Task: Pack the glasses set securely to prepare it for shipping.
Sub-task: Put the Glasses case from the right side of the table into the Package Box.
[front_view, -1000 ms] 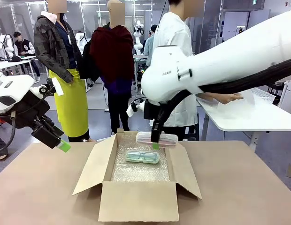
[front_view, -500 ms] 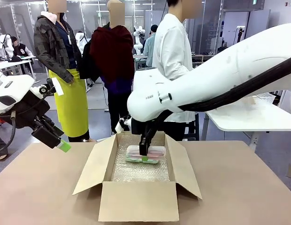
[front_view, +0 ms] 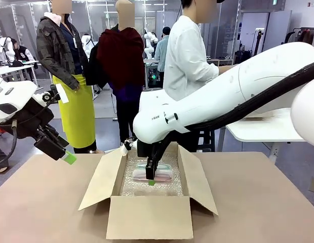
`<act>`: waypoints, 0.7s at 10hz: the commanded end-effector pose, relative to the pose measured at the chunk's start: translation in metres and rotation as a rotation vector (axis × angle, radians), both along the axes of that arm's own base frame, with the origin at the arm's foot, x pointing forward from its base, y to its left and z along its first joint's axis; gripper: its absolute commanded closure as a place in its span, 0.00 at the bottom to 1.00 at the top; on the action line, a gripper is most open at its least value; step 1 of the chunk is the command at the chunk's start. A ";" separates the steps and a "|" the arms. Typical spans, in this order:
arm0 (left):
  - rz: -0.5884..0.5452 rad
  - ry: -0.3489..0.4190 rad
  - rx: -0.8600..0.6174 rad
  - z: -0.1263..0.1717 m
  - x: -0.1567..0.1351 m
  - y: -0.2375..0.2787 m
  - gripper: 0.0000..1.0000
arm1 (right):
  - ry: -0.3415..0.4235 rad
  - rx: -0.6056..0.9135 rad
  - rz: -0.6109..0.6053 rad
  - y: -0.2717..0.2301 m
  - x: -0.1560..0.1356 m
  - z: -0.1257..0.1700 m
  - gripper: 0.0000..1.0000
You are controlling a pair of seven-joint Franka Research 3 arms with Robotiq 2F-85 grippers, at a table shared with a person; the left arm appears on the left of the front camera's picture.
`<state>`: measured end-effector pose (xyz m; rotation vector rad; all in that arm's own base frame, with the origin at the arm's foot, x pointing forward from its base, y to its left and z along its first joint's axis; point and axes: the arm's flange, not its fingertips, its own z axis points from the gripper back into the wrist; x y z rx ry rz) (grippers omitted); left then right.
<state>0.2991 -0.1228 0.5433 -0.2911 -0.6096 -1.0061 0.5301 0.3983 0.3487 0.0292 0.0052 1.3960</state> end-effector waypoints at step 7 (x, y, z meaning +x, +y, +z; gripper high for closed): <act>-0.009 -0.003 -0.017 0.000 0.000 0.001 0.00 | 0.055 0.042 0.085 -0.009 -0.005 -0.014 0.00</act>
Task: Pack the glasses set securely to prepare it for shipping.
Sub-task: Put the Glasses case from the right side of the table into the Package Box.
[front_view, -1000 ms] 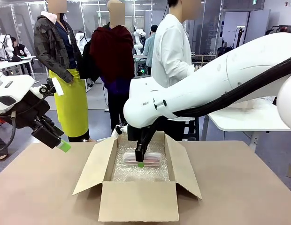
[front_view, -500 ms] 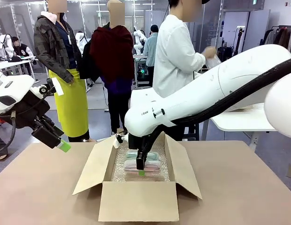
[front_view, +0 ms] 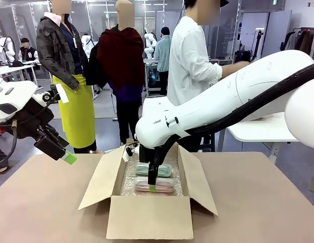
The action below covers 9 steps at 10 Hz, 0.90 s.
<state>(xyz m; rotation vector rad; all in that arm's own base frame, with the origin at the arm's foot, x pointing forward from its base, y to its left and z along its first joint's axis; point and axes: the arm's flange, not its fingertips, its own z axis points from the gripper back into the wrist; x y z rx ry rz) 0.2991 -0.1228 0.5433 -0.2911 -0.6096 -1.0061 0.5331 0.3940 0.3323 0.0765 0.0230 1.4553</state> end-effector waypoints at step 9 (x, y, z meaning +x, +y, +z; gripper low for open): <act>-0.009 -0.003 -0.017 0.000 0.000 0.001 0.00 | -0.003 0.003 0.016 0.001 -0.001 0.003 0.00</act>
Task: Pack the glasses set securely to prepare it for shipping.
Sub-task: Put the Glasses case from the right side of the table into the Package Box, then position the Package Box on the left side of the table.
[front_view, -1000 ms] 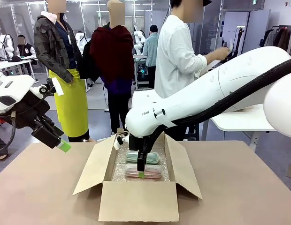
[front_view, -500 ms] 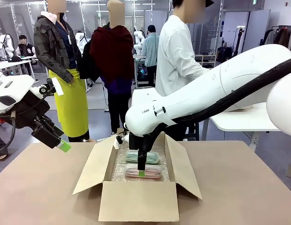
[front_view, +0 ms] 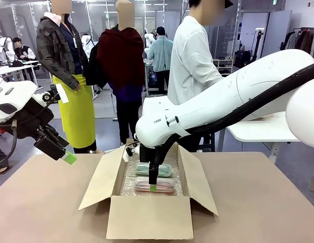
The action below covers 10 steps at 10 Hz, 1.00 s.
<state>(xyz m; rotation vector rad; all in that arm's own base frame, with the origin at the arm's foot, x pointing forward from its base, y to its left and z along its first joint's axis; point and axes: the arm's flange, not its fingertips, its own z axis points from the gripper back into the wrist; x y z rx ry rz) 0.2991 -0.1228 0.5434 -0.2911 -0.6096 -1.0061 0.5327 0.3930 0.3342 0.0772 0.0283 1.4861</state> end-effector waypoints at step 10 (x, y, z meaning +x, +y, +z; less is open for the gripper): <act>-0.009 -0.003 -0.017 0.000 0.000 0.001 0.00 | -0.041 -0.001 -0.032 -0.011 -0.014 0.033 0.00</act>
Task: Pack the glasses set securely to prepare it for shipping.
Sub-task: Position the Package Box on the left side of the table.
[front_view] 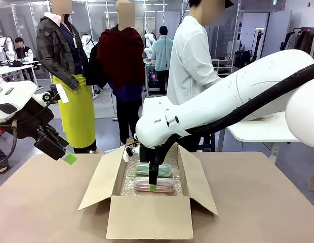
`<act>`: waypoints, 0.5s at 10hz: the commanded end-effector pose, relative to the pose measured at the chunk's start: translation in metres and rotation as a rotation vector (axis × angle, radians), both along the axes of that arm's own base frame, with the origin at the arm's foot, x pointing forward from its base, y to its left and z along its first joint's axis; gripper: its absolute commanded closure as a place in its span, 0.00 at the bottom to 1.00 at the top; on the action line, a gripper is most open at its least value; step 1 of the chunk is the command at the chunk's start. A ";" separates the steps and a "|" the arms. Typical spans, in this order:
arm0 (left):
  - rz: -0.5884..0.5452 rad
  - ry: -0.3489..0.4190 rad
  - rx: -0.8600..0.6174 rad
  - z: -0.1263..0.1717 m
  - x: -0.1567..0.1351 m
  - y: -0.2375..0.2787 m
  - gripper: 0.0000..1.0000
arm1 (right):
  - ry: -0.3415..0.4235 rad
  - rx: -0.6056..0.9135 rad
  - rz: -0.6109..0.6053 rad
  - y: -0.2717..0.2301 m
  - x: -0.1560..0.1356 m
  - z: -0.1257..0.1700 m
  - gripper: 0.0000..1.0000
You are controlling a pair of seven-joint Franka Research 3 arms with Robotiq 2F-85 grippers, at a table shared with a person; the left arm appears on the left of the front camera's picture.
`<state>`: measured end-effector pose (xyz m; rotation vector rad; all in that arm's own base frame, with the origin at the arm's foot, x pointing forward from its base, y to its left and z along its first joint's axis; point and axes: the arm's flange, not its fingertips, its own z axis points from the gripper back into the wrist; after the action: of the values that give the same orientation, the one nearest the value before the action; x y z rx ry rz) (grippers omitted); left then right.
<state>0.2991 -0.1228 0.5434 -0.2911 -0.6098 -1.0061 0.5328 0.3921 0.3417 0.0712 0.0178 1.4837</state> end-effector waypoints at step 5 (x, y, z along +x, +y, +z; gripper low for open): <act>-0.009 -0.003 -0.017 -0.001 0.000 0.001 0.00 | -0.122 0.200 -0.141 -0.088 -0.056 0.108 0.00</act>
<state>0.2991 -0.1228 0.5434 -0.2907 -0.6098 -1.0059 0.4973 0.3254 0.4614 0.1086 -0.1843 1.3441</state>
